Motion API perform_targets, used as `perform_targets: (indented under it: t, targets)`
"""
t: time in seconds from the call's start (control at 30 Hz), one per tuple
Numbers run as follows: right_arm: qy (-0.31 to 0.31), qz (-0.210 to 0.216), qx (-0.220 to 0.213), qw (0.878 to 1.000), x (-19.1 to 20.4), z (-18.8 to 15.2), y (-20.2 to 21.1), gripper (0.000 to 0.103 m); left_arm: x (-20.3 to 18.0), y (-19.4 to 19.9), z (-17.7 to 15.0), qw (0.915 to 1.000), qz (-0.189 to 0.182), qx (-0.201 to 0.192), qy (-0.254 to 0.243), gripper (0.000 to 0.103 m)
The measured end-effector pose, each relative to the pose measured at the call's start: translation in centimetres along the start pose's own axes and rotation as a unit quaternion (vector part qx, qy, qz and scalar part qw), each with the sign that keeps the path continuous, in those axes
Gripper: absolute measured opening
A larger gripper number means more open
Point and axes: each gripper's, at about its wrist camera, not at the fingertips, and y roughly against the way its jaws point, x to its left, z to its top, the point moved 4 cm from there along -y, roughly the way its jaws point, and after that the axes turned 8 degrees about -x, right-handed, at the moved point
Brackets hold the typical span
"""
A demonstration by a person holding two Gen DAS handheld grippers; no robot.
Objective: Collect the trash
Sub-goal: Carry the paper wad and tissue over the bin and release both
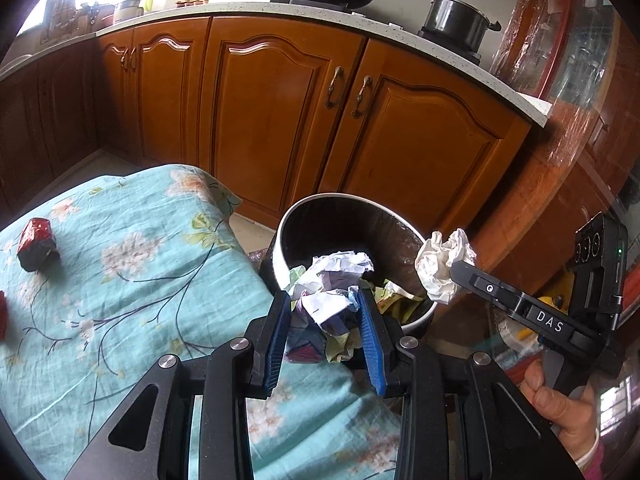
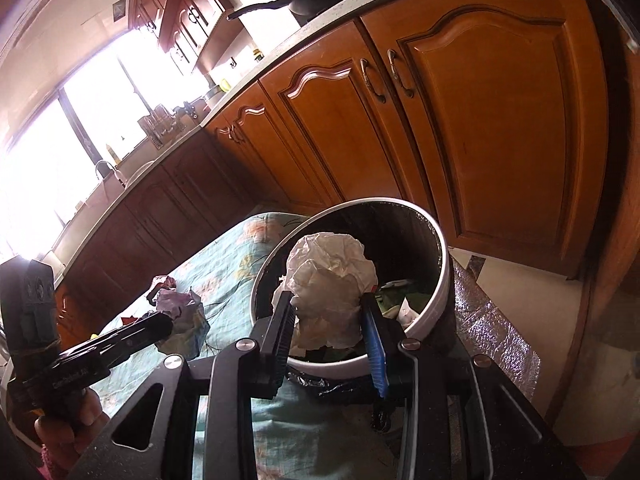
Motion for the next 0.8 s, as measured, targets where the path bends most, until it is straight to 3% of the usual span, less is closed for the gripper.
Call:
perform_targets:
  t: [0.67, 0.8]
  targets:
    - [0.017, -0.027, 0.035, 0.999, -1.9, 1.5, -4.1, 0.034, -2.5, -8.1, 2.7, 0.9986, 0.007, 0.034, -0.039, 0.035]
    - [0.006, -0.028, 0.035, 0.999, -2.5, 1.5, -4.3, 0.038, -2.7, -9.2, 2.8, 0.9985, 0.011, 0.041, -0.034, 0.039]
